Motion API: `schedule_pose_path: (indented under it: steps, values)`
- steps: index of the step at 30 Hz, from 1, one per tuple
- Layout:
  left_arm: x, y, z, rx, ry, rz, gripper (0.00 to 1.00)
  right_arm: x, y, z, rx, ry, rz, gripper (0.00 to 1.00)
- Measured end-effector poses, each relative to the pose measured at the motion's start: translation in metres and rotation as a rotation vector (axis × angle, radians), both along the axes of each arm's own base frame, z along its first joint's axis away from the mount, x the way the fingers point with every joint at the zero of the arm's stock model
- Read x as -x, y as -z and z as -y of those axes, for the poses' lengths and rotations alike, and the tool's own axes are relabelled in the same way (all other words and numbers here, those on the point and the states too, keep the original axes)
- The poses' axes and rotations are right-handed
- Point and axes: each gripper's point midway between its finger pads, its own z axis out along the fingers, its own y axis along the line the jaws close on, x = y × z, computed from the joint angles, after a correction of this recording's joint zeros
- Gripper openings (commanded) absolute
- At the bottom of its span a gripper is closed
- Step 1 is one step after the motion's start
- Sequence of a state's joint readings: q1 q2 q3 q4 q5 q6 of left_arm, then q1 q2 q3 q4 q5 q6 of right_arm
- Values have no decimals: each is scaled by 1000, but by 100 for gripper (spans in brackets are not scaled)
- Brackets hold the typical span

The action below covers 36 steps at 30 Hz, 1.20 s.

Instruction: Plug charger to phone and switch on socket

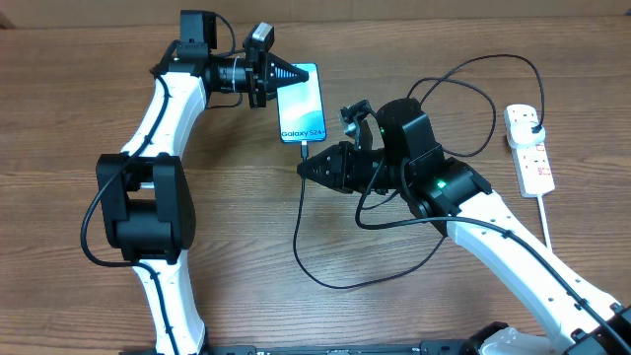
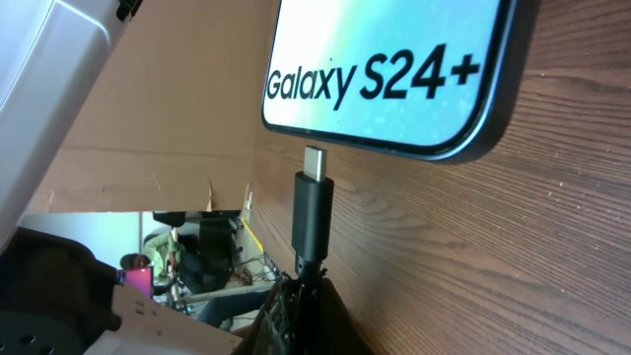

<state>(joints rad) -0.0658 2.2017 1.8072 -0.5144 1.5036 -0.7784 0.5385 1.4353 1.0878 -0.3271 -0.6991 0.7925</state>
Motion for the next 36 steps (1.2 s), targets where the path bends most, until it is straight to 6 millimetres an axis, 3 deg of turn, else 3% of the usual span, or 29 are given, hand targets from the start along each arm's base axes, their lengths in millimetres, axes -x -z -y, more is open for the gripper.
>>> schedule_pose_path:
  steps: [36]
  values:
    - [-3,-2,0,1,-4,-35,4,-5,0,4,-1,15,2,4]
